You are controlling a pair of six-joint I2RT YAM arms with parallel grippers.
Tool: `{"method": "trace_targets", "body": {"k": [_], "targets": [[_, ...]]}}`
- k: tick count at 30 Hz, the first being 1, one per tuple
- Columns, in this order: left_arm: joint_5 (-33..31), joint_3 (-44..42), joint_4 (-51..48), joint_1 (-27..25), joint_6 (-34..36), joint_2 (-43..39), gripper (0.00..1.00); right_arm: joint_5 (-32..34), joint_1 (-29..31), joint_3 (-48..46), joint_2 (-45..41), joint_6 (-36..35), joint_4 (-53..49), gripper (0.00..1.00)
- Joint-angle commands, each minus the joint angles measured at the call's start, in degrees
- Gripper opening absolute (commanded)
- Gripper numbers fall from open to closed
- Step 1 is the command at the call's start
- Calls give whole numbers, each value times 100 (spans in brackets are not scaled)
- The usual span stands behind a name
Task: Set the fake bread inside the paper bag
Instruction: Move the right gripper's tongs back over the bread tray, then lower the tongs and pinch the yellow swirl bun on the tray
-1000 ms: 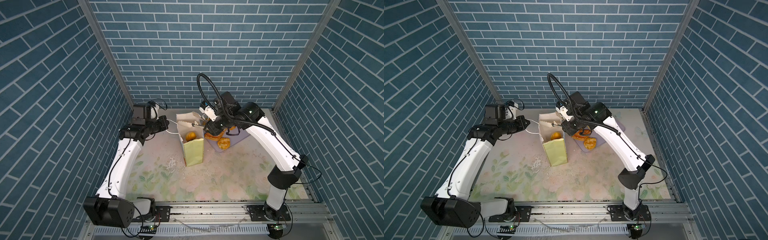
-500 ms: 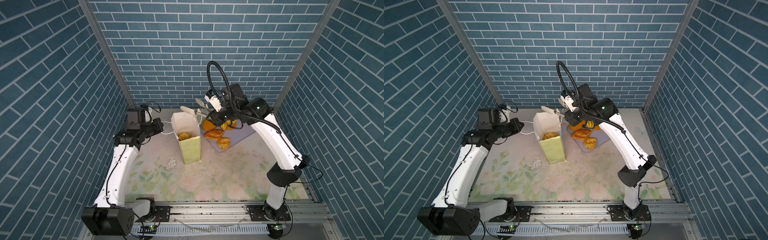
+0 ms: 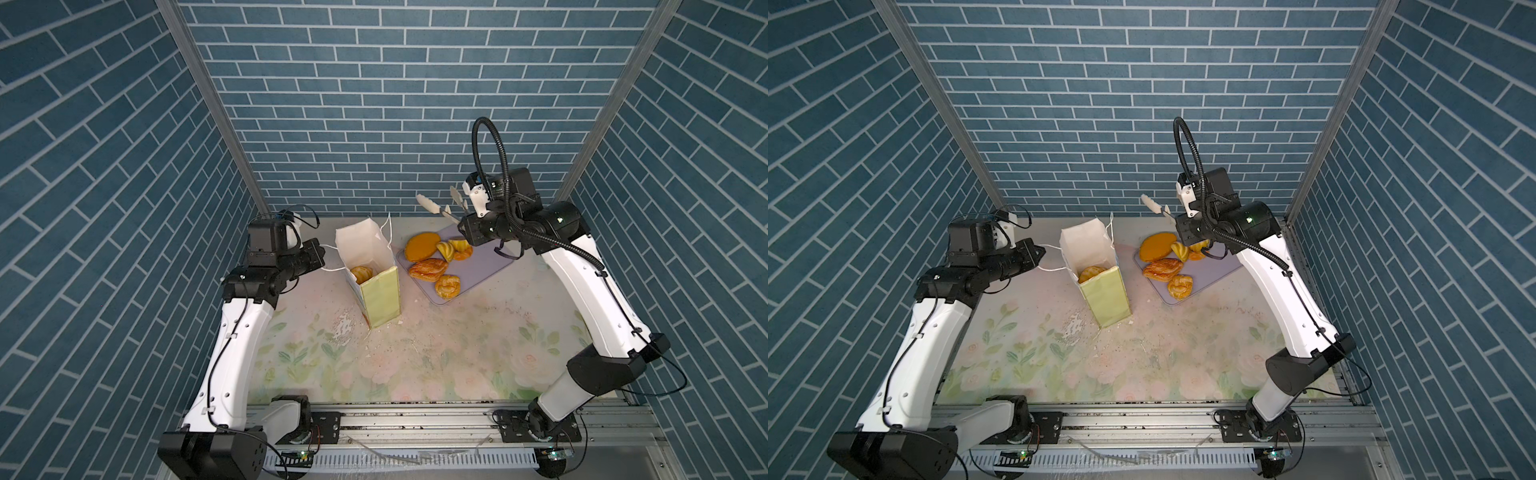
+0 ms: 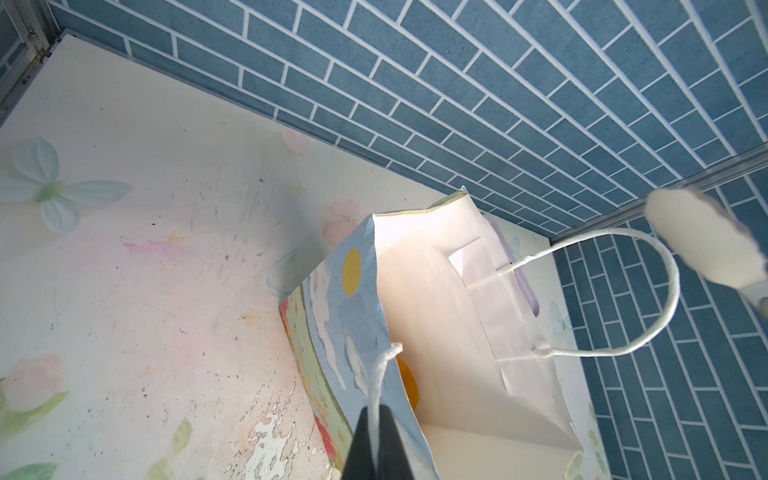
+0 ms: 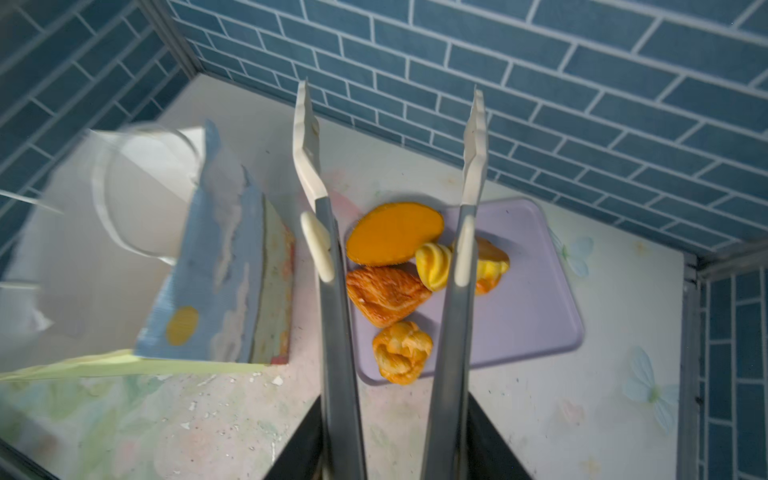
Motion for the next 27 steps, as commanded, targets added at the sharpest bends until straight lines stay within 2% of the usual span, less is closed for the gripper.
{"method": "trace_targets", "body": {"k": [1, 6, 12, 27], "targets": [[25, -46, -76, 42, 59, -10, 0, 345, -149, -605, -40, -20, 181, 47], [37, -19, -96, 42, 81, 25, 1, 338, -307, -1352, 154, -97, 449, 46], [26, 44, -179, 42, 159, 85, 3, 334, -381, -1521, 602, -249, 543, 45], [-6, 107, -221, 42, 168, 239, 6, 463, -390, -931, 1650, -616, 508, 42]]}}
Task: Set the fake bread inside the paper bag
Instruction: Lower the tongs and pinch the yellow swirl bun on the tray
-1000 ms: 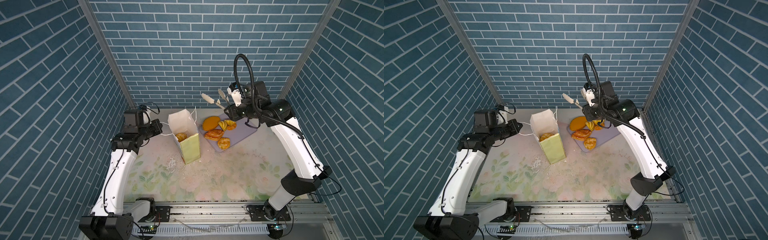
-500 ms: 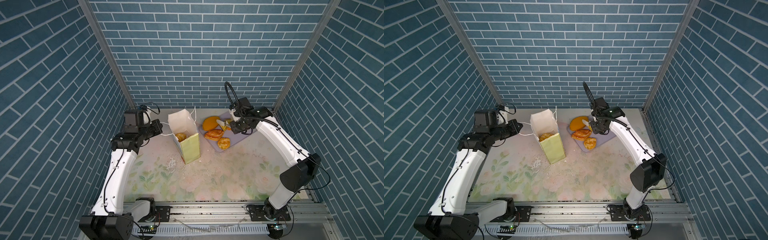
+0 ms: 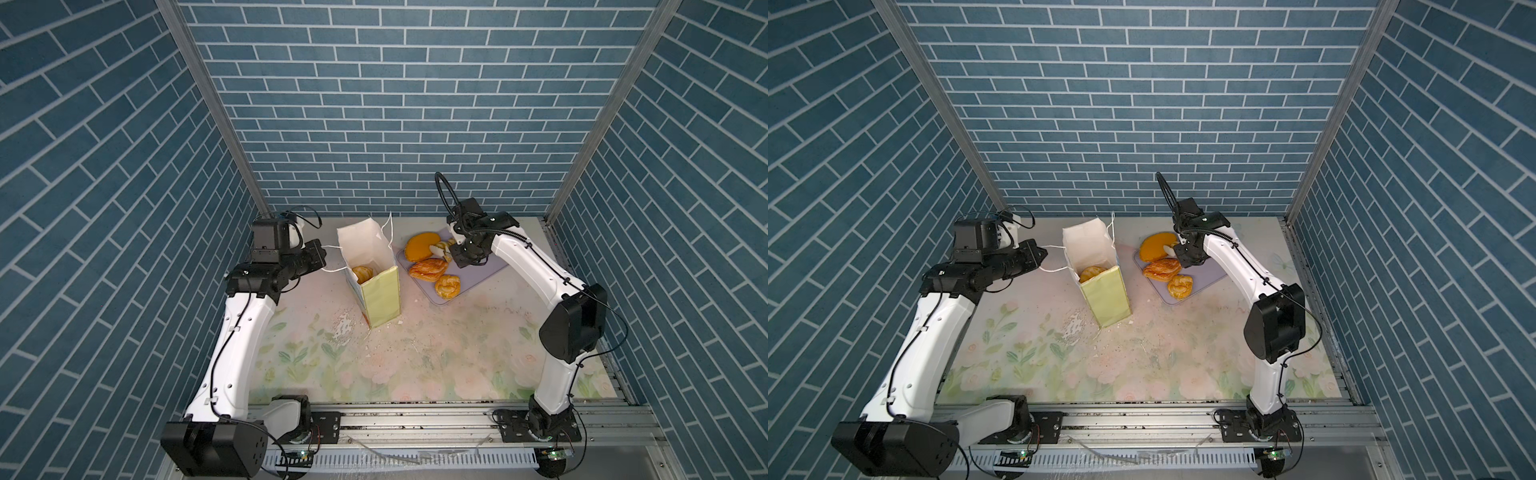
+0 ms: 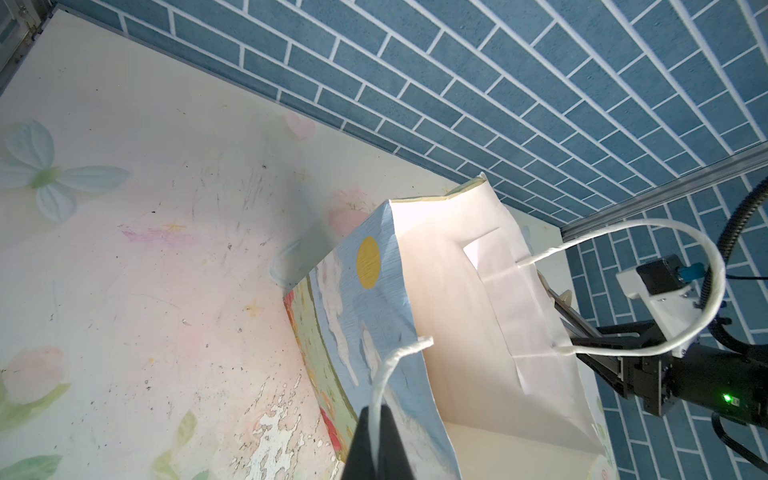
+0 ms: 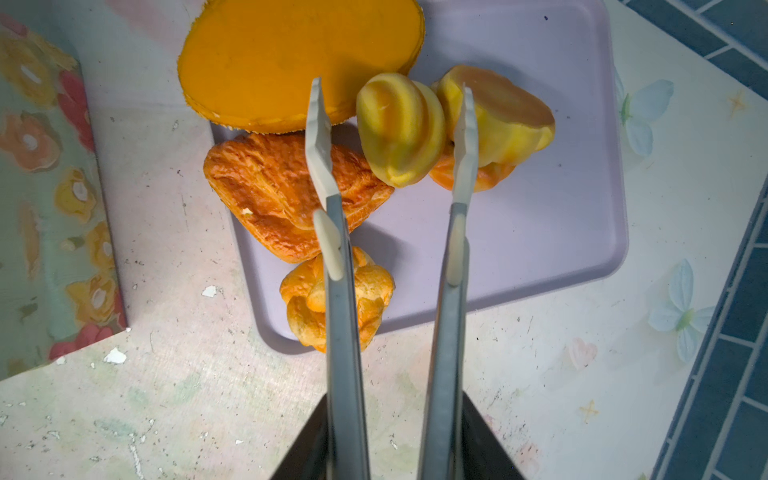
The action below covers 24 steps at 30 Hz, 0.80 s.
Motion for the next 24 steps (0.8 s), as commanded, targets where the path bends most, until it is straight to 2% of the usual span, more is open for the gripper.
{"method": "trace_targets", "body": {"k": [1, 10, 24], "targets": [[-14, 111, -137, 42, 91, 40, 6, 149, -21, 280, 160, -257, 39, 41], [-50, 136, -153, 43, 91, 63, 7, 149, -14, 257, 185, -338, -97, 27], [9, 123, -66, 37, 66, 61, 8, 468, 212, -148, -1159, -189, -325, 18]]}}
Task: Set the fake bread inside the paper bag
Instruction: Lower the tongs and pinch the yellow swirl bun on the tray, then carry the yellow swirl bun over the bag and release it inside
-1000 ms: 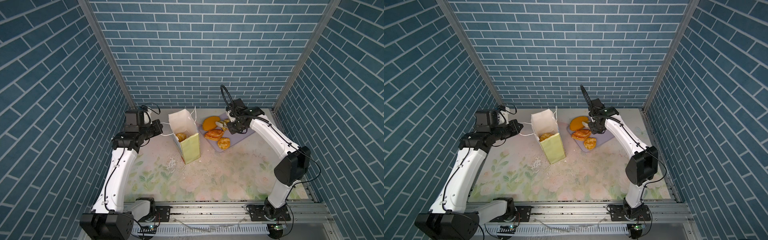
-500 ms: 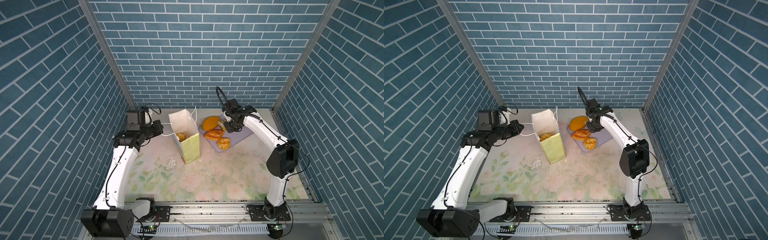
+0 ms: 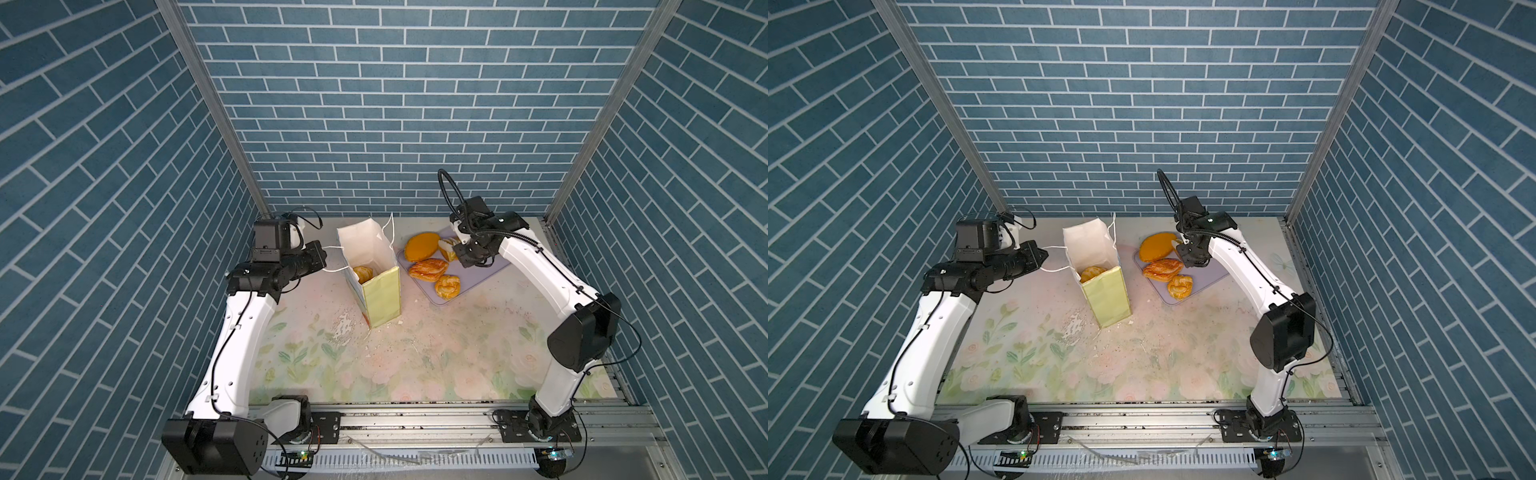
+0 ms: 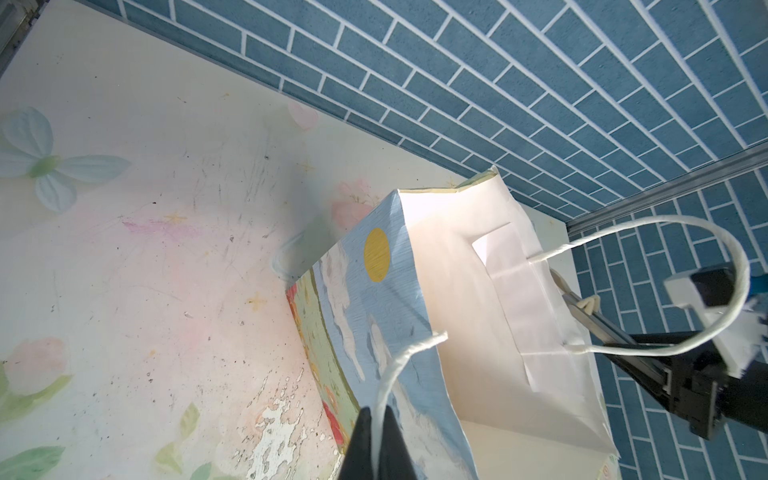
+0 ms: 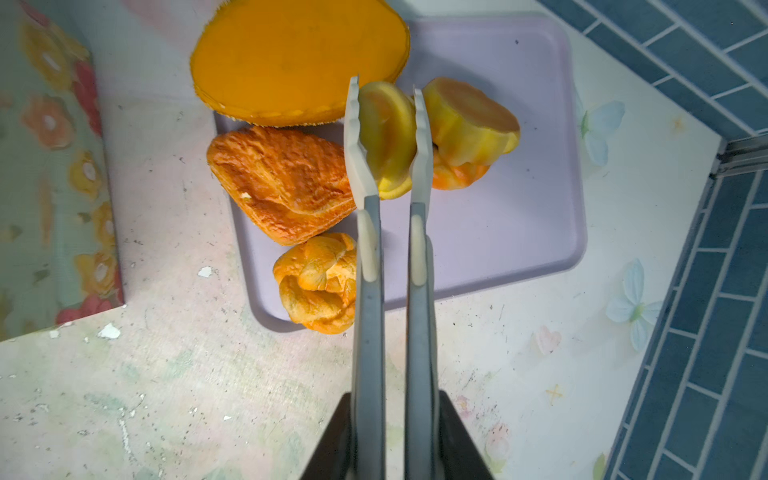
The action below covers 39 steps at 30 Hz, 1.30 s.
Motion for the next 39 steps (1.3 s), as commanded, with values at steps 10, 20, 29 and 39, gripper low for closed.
{"method": "trace_targets", "body": {"k": [10, 20, 29, 39], "targets": [[93, 125, 76, 31, 51, 49, 8, 341, 297, 881, -1264, 106, -184, 16], [111, 76, 90, 31, 46, 15, 8, -399, 1094, 3333, -654, -445, -418, 15], [103, 22, 121, 31, 32, -25, 8, -1034, 1971, 3825, -83, -816, -509, 14], [102, -10, 119, 31, 46, -37, 8, -870, 2171, 3173, 327, -798, -615, 18]]}}
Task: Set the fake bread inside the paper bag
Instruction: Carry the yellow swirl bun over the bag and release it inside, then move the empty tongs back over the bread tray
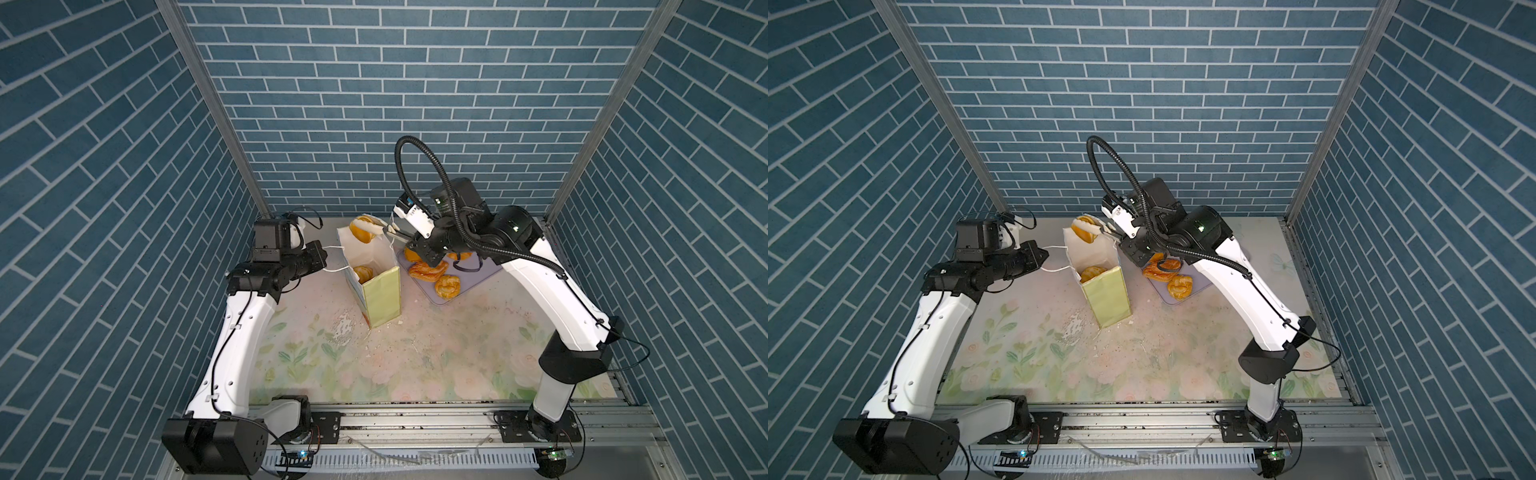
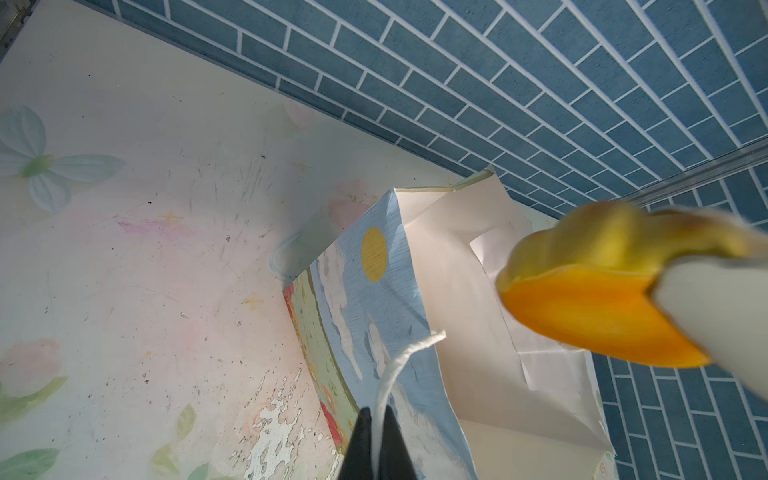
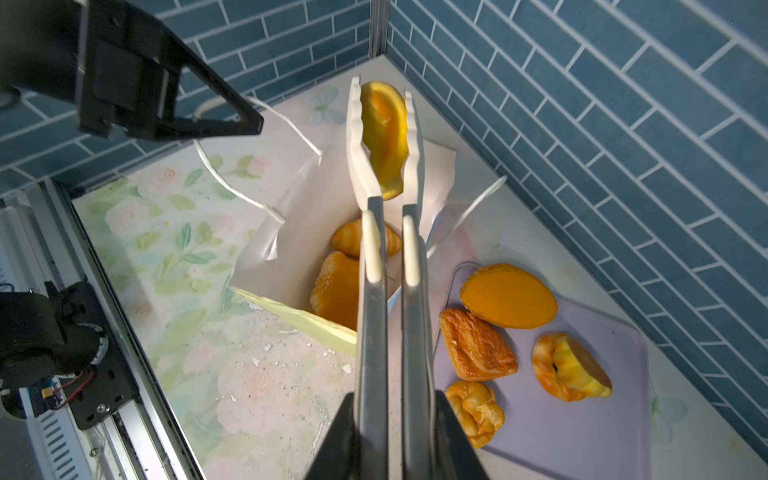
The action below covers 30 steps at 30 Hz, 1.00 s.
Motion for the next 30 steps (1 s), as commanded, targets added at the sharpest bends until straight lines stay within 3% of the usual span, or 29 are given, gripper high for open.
{"method": "trace_targets", "body": {"k": [1, 6, 9, 20, 26, 30], "targets": [[54, -25, 109, 31, 44, -50, 8, 87, 29, 46, 63, -186, 79, 23], [60, -37, 107, 31, 35, -42, 8, 243, 28, 161, 195, -188, 66, 37], [54, -27, 109, 31, 43, -39, 8, 270, 29, 272, 214, -195, 79, 40], [63, 47, 103, 31, 43, 6, 8, 469, -271, 779, -85, 46, 254, 42], [67, 77, 102, 31, 52, 2, 8, 697, -961, 370, -526, 408, 73, 42], [80, 70, 113, 35, 52, 15, 8, 640, -1489, -724, -1086, 622, 259, 42]]}}
